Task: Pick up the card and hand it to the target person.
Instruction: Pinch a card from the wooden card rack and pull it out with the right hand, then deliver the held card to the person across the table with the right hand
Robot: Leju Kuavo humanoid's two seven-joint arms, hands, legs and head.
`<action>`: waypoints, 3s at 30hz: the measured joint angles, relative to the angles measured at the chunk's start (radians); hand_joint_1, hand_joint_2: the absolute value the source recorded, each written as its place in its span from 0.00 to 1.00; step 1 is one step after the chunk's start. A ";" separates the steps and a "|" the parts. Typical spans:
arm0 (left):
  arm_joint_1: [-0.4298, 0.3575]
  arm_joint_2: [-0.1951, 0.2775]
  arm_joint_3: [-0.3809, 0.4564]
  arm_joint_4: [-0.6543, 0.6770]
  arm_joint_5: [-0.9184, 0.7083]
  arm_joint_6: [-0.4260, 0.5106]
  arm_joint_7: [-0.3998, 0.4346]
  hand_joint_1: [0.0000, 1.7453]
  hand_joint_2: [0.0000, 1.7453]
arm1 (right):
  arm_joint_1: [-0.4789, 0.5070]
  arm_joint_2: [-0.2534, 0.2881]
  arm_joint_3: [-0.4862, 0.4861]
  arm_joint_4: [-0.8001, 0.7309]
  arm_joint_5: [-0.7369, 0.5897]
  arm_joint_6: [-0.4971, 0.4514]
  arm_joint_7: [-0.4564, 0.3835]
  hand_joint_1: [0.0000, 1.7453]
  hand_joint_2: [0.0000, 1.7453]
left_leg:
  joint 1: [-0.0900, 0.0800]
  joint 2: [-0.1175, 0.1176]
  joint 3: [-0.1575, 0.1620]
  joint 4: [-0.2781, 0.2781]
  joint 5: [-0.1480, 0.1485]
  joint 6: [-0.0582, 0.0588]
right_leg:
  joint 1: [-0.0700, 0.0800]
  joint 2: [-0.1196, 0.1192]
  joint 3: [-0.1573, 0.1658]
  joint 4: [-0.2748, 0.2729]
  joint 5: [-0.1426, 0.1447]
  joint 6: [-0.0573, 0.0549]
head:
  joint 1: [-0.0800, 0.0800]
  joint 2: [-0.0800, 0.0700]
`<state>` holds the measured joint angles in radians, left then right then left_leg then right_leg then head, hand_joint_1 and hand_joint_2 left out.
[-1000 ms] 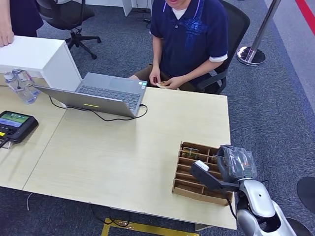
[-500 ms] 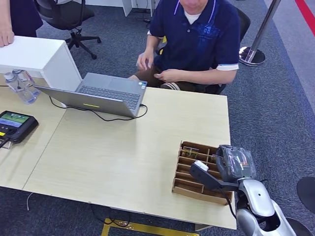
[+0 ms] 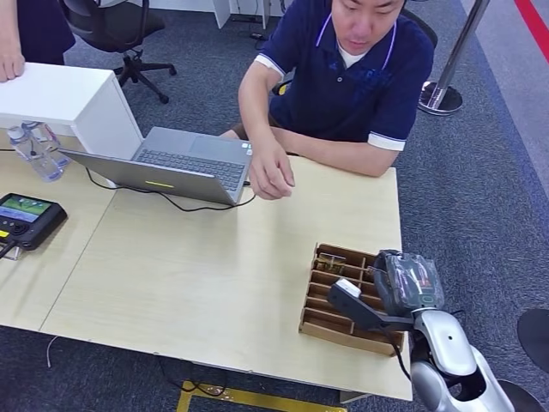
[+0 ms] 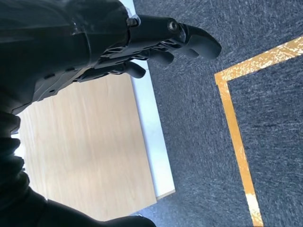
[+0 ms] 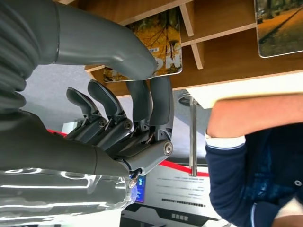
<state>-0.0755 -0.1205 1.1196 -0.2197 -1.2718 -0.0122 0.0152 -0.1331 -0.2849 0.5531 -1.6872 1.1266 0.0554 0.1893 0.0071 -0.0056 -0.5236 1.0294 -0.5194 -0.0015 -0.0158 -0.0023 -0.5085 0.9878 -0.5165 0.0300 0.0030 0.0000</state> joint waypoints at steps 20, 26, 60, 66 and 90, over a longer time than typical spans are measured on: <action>-0.001 0.000 0.010 0.000 -0.001 0.008 0.000 0.00 1.00 | -0.075 0.005 -0.078 -0.063 -0.015 0.006 -0.020 0.89 1.00 | 0.000 0.000 0.000 0.000 0.000 0.000 | 0.000 0.000 0.000 0.000 0.000 0.000 | 0.000 0.000; 0.000 0.000 0.010 0.000 -0.012 0.005 0.000 0.00 1.00 | -0.154 -0.004 -0.167 -0.069 -0.182 0.082 -0.078 0.89 1.00 | 0.000 0.000 0.000 0.000 0.000 0.000 | 0.000 0.000 0.000 0.000 0.000 0.000 | 0.000 0.000; -0.003 0.012 0.009 0.000 -0.051 -0.012 0.000 0.00 1.00 | -0.224 0.045 -0.336 0.205 -0.922 0.231 -0.470 0.89 1.00 | 0.000 0.000 -0.001 0.000 0.000 0.000 | 0.000 0.000 -0.001 0.000 0.000 0.000 | 0.000 0.000; -0.004 0.013 0.009 0.000 -0.046 -0.012 0.006 0.00 1.00 | -0.235 0.078 -0.335 0.236 -0.984 0.235 -0.505 0.89 1.00 | 0.000 0.000 -0.001 0.000 0.000 0.000 | 0.000 0.000 -0.001 0.000 0.000 0.000 | 0.000 0.000; -0.005 0.013 0.010 0.000 -0.029 -0.015 0.013 0.00 0.75 | -0.213 0.142 -0.334 0.303 -1.025 0.215 -0.521 0.22 1.00 | 0.000 0.000 -0.001 0.000 0.000 0.000 | 0.000 0.000 -0.001 0.000 0.000 0.000 | 0.000 0.000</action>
<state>-0.0800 -0.1072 1.1292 -0.2197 -1.3012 -0.0271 0.0277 -0.3466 -0.1425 0.2193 -1.3845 0.1020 0.2701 -0.3315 0.0071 -0.0057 -0.5241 1.0295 -0.5193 -0.0015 -0.0158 -0.0023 -0.5093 0.9880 -0.5161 0.0298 0.0030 0.0000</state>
